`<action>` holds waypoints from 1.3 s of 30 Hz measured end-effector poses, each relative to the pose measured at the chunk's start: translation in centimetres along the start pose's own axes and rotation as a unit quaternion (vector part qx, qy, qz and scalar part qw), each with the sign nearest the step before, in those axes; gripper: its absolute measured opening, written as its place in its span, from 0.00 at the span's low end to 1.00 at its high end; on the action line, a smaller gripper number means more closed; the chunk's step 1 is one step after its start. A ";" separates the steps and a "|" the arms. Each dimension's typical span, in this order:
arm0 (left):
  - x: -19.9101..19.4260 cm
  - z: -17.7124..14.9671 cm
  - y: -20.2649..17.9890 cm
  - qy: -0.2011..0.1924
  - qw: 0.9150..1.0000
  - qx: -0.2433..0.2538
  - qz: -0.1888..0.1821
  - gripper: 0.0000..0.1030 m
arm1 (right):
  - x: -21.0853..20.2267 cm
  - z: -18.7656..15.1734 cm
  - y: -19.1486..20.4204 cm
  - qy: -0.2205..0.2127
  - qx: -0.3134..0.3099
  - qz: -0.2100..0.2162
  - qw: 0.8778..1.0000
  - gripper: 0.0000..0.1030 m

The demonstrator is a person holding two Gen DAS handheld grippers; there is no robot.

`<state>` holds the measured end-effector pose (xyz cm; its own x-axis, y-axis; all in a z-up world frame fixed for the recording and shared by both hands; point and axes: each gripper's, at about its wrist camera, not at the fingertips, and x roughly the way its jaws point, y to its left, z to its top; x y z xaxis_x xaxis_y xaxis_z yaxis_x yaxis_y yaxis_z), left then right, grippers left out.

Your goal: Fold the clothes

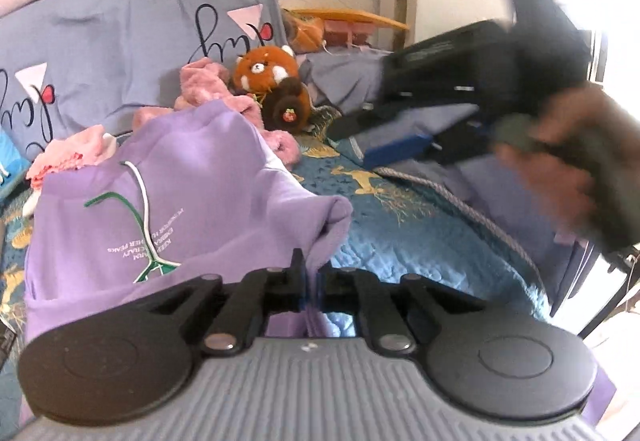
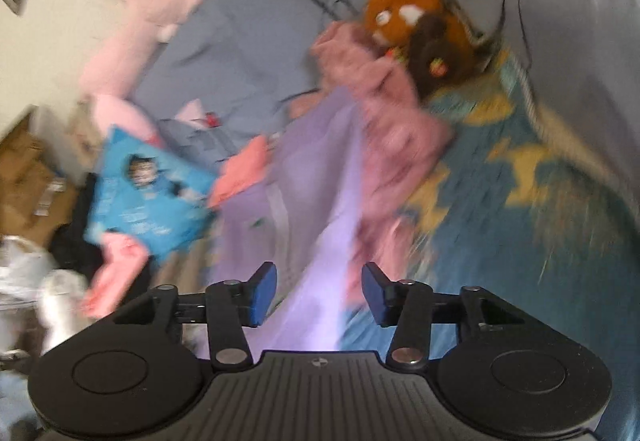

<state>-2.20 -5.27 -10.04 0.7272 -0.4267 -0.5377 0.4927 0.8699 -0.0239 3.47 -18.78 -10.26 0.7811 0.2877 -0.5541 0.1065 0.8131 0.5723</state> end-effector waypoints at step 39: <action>-13.5 -9.3 18.3 0.008 0.950 -0.288 0.122 0.05 | 32.4 4.0 26.6 0.113 -0.144 -0.025 0.983 0.04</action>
<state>-7.45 18.71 -11.07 0.7762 -0.1949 -0.5996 -0.0364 0.9356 -0.3512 34.11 10.13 -10.61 0.6187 0.3222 -0.7165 -0.0626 0.9293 0.3639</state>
